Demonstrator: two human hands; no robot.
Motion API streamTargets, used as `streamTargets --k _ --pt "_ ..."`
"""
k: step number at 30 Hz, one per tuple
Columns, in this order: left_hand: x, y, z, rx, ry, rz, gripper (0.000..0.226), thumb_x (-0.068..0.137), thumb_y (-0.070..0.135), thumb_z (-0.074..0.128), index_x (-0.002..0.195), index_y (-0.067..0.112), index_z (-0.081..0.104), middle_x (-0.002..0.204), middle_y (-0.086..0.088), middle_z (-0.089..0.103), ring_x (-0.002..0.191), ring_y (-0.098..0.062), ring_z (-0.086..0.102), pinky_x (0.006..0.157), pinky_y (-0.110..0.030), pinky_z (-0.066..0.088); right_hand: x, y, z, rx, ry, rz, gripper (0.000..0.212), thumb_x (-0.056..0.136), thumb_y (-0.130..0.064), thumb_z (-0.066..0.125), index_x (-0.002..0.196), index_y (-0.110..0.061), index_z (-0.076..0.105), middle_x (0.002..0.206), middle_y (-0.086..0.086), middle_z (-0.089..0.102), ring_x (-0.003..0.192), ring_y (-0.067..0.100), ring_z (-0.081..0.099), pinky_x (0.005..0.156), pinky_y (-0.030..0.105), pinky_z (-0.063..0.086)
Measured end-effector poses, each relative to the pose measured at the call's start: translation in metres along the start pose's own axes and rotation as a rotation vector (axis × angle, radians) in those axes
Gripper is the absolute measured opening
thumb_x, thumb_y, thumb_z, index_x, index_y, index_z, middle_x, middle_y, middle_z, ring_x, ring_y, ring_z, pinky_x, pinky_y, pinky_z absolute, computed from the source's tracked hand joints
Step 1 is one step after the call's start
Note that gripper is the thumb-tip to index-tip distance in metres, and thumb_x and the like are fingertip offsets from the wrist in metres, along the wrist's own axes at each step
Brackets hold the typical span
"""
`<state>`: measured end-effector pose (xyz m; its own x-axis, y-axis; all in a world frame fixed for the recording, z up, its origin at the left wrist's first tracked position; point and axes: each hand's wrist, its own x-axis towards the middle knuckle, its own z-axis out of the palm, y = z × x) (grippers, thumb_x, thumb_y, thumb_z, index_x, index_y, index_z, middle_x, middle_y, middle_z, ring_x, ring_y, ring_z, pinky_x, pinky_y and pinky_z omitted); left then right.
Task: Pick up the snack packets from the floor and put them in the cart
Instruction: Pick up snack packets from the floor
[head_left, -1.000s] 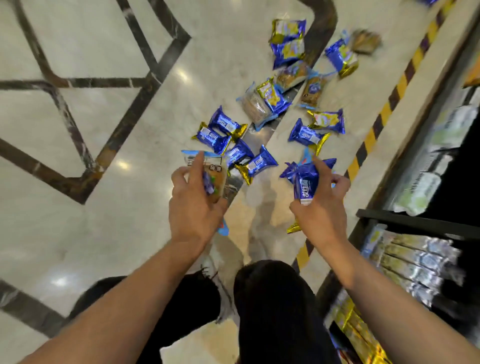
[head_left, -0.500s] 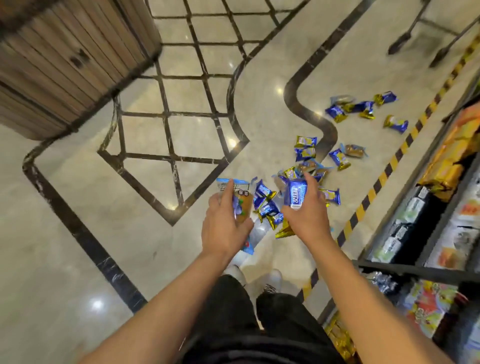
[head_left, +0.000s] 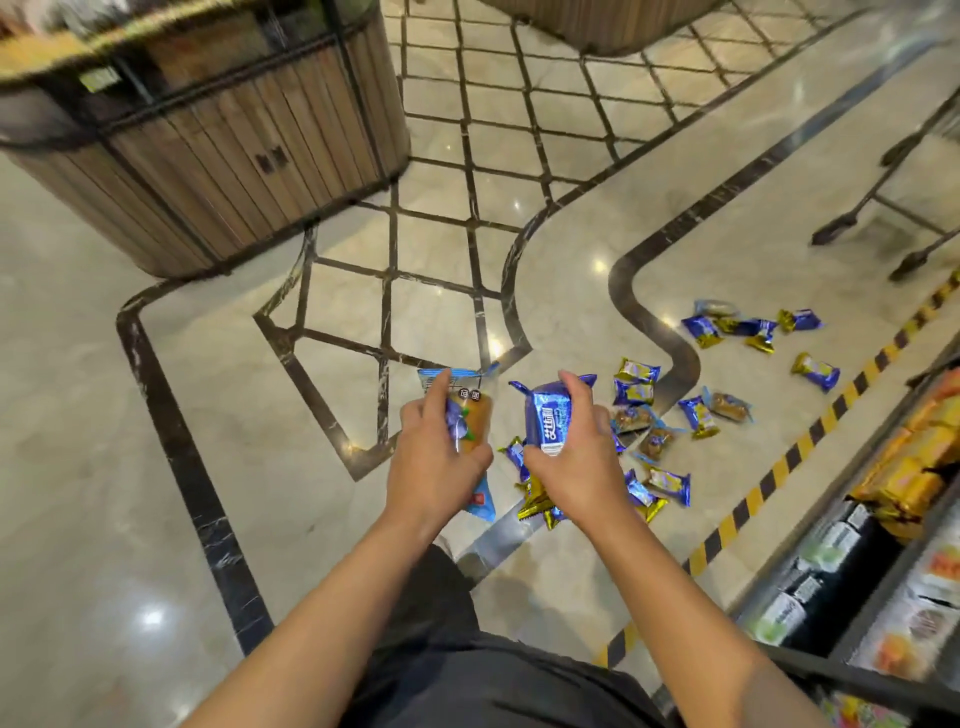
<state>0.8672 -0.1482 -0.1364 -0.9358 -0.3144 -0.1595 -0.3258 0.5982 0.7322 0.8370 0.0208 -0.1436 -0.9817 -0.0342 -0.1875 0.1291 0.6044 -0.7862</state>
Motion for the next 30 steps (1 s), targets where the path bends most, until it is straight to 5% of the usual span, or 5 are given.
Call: streamTargets --k 8,16,22,30 --pt "0.072 -0.02 -0.015 -0.053 -0.001 -0.022 0.093 0.078 0.03 0.074 0.152 0.041 0.018 0.134 0.003 0.039 0.118 -0.018 0.055 0.098 -0.041 0.053 0.062 -0.03 0.029 0.009 0.026 0.03 0.091 0.074 -0.02 0.077 0.144 -0.042 0.024 0.125 0.002 0.042 0.106 0.019 0.052 0.085 0.035 0.053" --pt "0.194 -0.046 -0.055 -0.06 -0.048 0.016 0.096 0.076 0.03 0.076 0.149 0.045 0.016 0.131 0.007 0.038 0.116 -0.014 0.053 0.095 -0.04 0.054 0.149 -0.078 0.076 0.075 0.088 0.082 0.087 0.079 -0.013 0.074 0.147 -0.038 0.027 0.128 -0.007 0.039 0.1 0.003 0.041 0.07 0.006 0.038" --pt "0.278 -0.058 -0.096 -0.012 -0.128 0.107 0.093 0.077 0.036 0.07 0.149 0.047 0.012 0.133 0.008 0.035 0.118 -0.013 0.053 0.096 -0.039 0.054 0.211 -0.125 0.113 0.057 0.118 0.147 0.086 0.079 -0.017 0.074 0.146 -0.04 0.025 0.13 0.0 0.043 0.099 0.014 0.05 0.078 0.03 0.045" --pt "0.357 -0.064 -0.094 -0.001 -0.07 0.131 0.091 0.077 0.03 0.079 0.151 0.033 0.025 0.13 0.003 0.042 0.112 -0.013 0.057 0.088 -0.033 0.058 0.291 -0.144 0.129 0.04 0.111 0.153 0.086 0.077 -0.015 0.077 0.143 -0.04 0.027 0.122 0.0 0.045 0.096 0.011 0.055 0.076 0.031 0.052"
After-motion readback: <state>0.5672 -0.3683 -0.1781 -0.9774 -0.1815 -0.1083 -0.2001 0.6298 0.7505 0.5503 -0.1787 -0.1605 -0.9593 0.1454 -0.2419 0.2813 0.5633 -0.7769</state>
